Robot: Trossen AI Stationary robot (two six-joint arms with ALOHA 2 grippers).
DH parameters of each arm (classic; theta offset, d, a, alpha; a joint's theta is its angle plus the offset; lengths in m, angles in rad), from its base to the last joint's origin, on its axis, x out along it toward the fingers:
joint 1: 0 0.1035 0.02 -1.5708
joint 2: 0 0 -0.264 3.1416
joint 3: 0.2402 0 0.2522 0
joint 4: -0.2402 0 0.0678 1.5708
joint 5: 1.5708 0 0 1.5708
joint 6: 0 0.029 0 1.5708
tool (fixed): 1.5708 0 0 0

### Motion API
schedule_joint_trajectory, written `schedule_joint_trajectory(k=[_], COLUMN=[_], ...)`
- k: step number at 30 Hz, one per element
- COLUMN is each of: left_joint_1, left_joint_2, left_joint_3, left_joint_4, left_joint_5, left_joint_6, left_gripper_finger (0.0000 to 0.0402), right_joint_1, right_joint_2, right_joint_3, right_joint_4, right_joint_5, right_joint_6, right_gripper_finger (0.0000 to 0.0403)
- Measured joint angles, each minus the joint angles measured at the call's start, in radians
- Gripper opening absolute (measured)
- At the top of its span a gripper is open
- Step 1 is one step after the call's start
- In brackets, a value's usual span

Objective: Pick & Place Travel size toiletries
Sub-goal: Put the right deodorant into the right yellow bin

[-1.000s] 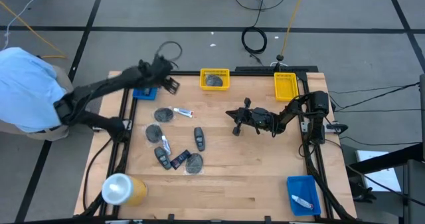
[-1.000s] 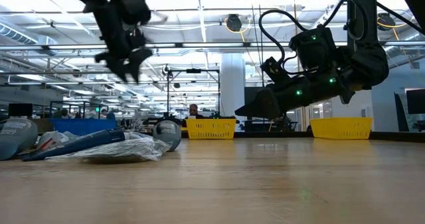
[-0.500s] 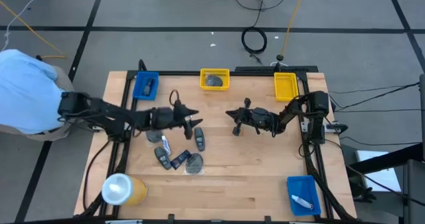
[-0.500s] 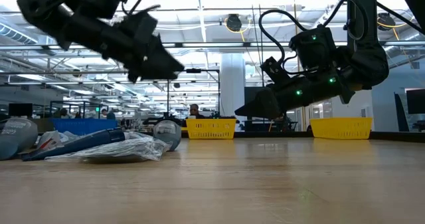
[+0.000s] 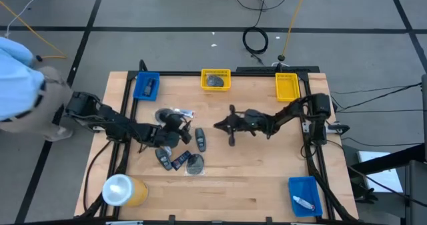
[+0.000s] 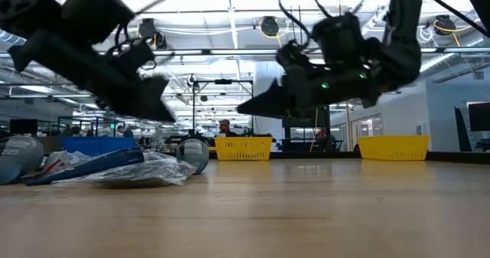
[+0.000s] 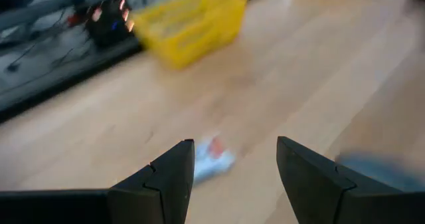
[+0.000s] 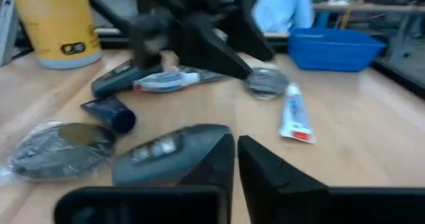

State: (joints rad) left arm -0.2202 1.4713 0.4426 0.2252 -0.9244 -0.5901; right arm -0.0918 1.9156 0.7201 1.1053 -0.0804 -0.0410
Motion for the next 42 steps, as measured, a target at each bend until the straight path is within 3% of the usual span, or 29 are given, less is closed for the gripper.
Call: schedule_joint_trajectory(k=[4,7,13,16,21,28,33,37,42], left_joint_1=[0.024,0.046,0.059,0.059,0.060,0.060,0.059,0.059,0.056], left_joint_2=[0.000,0.000,0.025,0.074,0.188,0.295,0.321,0.332,0.320], left_joint_3=[-0.001,-0.001,-0.001,0.000,0.000,0.000,0.020,0.043,0.050], left_joint_4=[-0.193,-0.211,-0.058,0.056,0.225,0.435,0.443,0.439,0.418], left_joint_5=[0.045,0.155,0.433,0.505,0.532,0.544,0.554,0.556,0.557], left_joint_6=[-0.137,-0.125,0.025,0.066,0.082,0.073,0.056,0.064,0.070], left_gripper_finger=[0.0211,0.0211,0.0211,0.0211,0.0211,0.0211,0.0211,0.0211,0.0211], right_joint_1=[0.040,0.071,0.131,0.144,0.151,0.180,0.183,0.185,0.186], right_joint_2=[0.000,0.000,0.000,0.000,0.000,0.096,0.167,0.212,0.219], right_joint_3=[0.131,0.225,0.346,0.354,0.354,0.353,0.355,0.354,0.349], right_joint_4=[-0.212,-0.404,-0.677,-0.662,-0.707,-0.674,-0.603,-0.530,-0.561], right_joint_5=[0.077,0.136,0.215,0.216,0.243,0.333,0.323,0.333,0.357], right_joint_6=[0.046,0.095,0.137,0.160,0.261,0.384,0.462,0.463,0.346], right_gripper_finger=[0.0072,0.0121,0.0234,0.0287,0.0344,0.0351,0.0346,0.0342,0.0309])
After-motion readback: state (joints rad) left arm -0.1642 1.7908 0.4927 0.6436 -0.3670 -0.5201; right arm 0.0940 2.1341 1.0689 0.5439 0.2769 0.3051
